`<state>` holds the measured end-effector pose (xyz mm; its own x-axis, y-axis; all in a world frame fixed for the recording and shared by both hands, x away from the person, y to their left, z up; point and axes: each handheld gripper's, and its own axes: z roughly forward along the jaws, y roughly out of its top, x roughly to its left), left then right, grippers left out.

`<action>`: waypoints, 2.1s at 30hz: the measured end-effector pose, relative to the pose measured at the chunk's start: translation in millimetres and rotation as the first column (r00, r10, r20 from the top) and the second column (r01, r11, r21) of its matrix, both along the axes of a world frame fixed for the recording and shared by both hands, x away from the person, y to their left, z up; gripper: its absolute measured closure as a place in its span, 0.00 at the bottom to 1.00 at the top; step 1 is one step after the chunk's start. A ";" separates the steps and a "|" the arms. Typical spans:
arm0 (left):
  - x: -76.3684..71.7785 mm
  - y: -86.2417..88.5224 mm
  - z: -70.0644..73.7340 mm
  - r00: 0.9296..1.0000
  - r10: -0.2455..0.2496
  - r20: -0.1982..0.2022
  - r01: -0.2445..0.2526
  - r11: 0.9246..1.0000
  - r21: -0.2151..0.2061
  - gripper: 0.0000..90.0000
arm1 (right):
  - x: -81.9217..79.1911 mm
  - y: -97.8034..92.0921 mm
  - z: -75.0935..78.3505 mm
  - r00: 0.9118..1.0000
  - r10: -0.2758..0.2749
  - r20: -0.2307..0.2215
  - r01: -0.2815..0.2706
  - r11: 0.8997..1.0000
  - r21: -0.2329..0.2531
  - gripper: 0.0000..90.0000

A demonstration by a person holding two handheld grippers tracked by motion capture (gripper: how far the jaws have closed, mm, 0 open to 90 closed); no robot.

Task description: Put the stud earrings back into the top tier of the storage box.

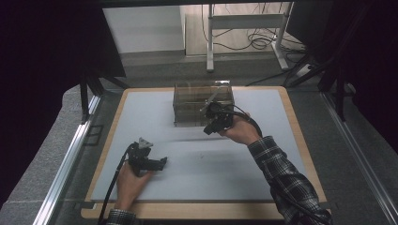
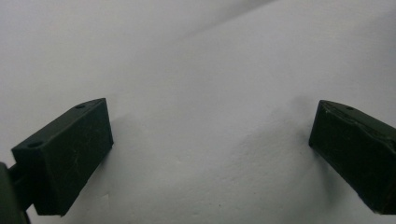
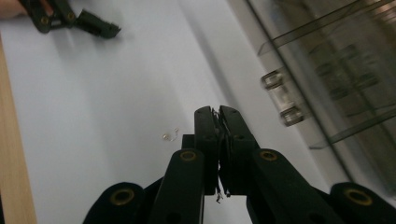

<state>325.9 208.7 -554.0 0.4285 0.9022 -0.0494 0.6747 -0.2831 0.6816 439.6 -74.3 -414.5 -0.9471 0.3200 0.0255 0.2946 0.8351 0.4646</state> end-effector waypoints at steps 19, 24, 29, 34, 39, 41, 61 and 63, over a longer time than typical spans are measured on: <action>-0.1 -0.1 0.0 1.000 0.001 -0.002 -0.001 1.000 -0.002 0.00 | 31.5 -1.0 6.4 0.982 -0.161 0.100 0.150 0.983 0.109 0.94; -0.1 -0.1 -0.1 1.000 0.001 -0.001 -0.001 1.000 -0.003 0.00 | 36.0 0.7 -0.7 0.976 -0.181 0.118 0.168 0.980 0.112 0.94; -0.1 -0.1 -0.1 1.000 0.001 -0.001 -0.001 1.000 -0.003 0.00 | 41.1 2.3 -11.8 0.974 -0.192 0.123 0.181 0.978 0.100 0.94; -0.1 -0.1 -0.1 1.000 0.001 -0.001 -0.001 1.000 -0.003 0.00 | 45.1 2.8 -17.5 0.971 -0.205 0.122 0.192 0.975 0.109 0.94; -0.1 -0.1 -0.1 1.000 0.001 -0.001 -0.001 1.000 -0.003 0.00 | 46.7 2.0 -15.0 0.969 -0.214 0.124 0.200 0.973 0.117 0.89; -0.1 -0.1 -0.1 1.000 0.001 -0.001 -0.001 1.000 -0.003 0.00 | 46.3 1.8 -14.0 0.968 -0.218 0.123 0.204 0.972 0.116 0.89; -0.1 -0.2 -0.1 1.000 0.002 -0.001 -0.002 1.000 -0.002 0.00 | 19.8 -8.8 4.8 0.985 -0.156 0.076 0.144 0.980 0.140 0.87; -0.1 -0.2 0.0 1.000 0.001 -0.001 -0.001 1.000 -0.002 0.00 | 15.5 -8.4 4.1 0.987 -0.144 0.075 0.133 0.982 0.136 0.87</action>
